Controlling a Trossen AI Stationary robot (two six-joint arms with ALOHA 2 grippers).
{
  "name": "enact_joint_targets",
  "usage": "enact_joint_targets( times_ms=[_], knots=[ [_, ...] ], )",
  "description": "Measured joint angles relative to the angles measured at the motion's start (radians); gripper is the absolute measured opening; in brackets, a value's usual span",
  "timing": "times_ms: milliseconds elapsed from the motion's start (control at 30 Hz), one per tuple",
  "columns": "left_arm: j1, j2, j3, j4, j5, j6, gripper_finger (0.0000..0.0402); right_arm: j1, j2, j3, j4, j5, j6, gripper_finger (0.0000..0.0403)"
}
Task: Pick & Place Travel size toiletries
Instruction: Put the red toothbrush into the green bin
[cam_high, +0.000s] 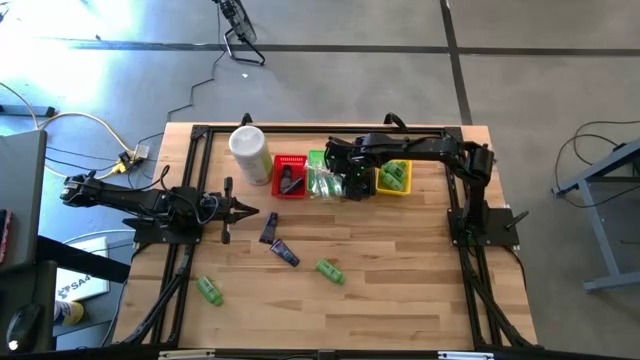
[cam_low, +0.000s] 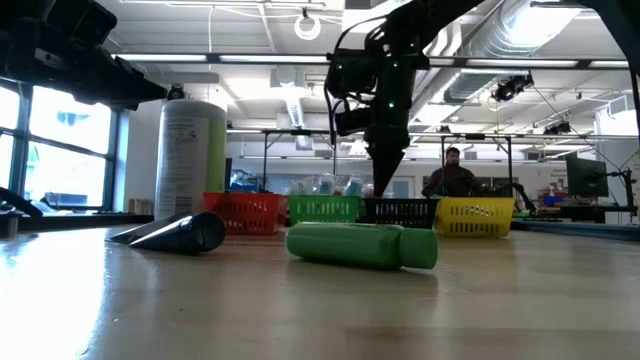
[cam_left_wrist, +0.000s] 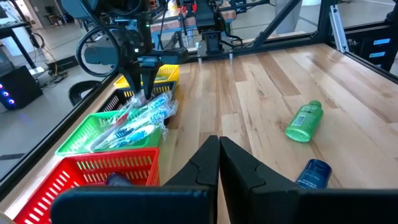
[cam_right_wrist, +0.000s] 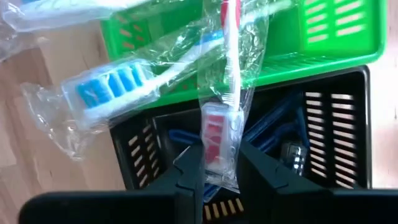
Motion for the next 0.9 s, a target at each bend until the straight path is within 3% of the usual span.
enact_joint_targets(
  times_ms=[200,500,767,900],
  knots=[
    [0.000,0.000,0.000,0.000,0.000,0.000,0.0008,0.012,-0.007,0.000,-0.030,0.023,0.026,0.0076],
    [0.000,0.000,0.000,0.000,0.000,0.000,0.0008,0.056,-0.115,0.000,-0.061,0.046,0.099,0.0062],
    [0.000,0.000,0.000,0.013,0.000,0.000,0.0008,0.031,-0.196,0.002,-0.030,-0.244,0.548,0.0056],
    [0.000,0.000,0.000,0.018,0.000,-0.001,0.0008,0.027,-0.194,0.002,-0.026,-0.368,0.626,0.0048]
  ],
)
